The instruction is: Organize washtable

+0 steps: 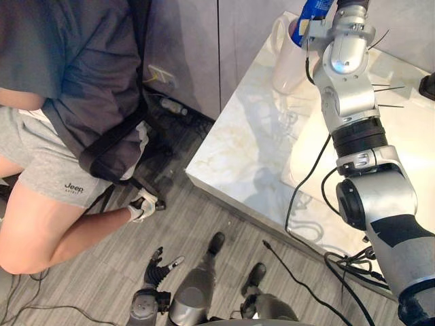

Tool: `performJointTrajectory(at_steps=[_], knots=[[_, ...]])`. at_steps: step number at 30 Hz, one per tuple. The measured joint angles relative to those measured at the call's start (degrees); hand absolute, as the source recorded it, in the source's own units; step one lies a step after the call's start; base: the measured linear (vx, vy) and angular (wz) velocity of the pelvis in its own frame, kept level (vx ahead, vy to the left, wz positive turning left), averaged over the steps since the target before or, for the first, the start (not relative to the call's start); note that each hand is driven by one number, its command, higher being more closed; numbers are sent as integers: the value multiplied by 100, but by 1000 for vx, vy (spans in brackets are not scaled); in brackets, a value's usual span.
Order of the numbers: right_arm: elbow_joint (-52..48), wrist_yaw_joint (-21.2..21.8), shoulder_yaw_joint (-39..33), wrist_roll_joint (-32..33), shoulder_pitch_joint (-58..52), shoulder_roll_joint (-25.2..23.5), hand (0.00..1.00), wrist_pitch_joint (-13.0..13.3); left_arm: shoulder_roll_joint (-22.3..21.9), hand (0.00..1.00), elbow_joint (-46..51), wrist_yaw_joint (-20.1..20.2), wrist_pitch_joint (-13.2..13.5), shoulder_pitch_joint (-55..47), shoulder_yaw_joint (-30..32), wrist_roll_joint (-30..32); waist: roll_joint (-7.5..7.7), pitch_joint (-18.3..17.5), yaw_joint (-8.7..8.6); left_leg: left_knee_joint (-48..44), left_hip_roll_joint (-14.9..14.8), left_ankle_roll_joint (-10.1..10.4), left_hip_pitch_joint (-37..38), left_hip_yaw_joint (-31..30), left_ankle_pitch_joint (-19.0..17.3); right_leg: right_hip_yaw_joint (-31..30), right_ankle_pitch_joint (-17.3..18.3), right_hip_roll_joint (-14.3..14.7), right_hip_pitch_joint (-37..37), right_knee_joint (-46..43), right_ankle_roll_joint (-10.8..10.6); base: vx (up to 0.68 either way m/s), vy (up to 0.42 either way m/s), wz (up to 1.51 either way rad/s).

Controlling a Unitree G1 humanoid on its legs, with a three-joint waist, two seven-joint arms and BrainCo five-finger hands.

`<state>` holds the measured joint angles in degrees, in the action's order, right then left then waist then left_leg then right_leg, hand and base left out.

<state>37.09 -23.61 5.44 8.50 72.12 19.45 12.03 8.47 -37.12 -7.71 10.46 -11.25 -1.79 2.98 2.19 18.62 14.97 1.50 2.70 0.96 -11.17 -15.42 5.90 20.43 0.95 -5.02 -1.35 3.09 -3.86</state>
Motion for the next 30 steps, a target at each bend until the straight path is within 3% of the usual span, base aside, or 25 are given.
performJointTrajectory(at_steps=[9,11,15,17,21,26,27,29,30], knots=[[-415,-6,-42,-159,-408,-50,0,-13,-15,0,-86,10,-3,20,-1,41,50,-45,-50,65,-35,24,156,2,21,-19,-1,25,127,7,2,0,0,0],[-733,-11,-62,-253,-463,-42,0,-13,20,0,-135,13,-12,16,0,54,103,-80,-169,74,-51,36,160,10,29,-22,-2,36,126,7,2,-12,7,-2],[-1499,20,-65,-345,-592,430,0,2,94,0,-175,26,-27,-8,8,62,261,-210,-226,158,-86,37,338,138,30,-107,-4,45,216,25,6,-12,11,-12],[-2121,95,-62,-354,-853,769,0,58,194,0,-179,27,-34,-118,17,64,443,-454,-393,227,-107,36,399,252,29,-212,-4,42,199,31,6,-9,20,-24],[-2972,268,-120,-362,-1425,1444,0,257,270,0,-265,30,-62,-113,34,157,586,-675,-633,290,-151,25,569,524,15,-495,-34,38,182,15,26,-7,22,-41],[-4119,341,-1190,-478,-2838,2019,0,508,223,0,-578,50,-87,-129,251,173,635,-1007,-961,375,-227,-15,788,1030,-41,-988,-80,57,127,-19,16,-24,11,-54],[-4440,364,-1855,-538,-3389,2058,0,555,220,0,-634,68,-115,-129,273,174,624,-1081,-1108,376,-238,-26,859,1156,-66,-1133,-101,61,120,-33,10,-16,10,-54],[-4644,356,-2625,-652,-4037,2058,0,627,166,0,-649,119,-115,-126,373,172,619,-1137,-1192,377,-254,-33,945,1296,-108,-1295,-101,69,114,-83,10,-18,8,-46],[-4686,331,-3298,-698,-4574,2015,0,679,82,0,-662,121,-115,-133,455,171,607,-1235,-1313,381,-251,-38,969,1353,-124,-1339,-96,63,114,-86,3,-15,8,-32]])
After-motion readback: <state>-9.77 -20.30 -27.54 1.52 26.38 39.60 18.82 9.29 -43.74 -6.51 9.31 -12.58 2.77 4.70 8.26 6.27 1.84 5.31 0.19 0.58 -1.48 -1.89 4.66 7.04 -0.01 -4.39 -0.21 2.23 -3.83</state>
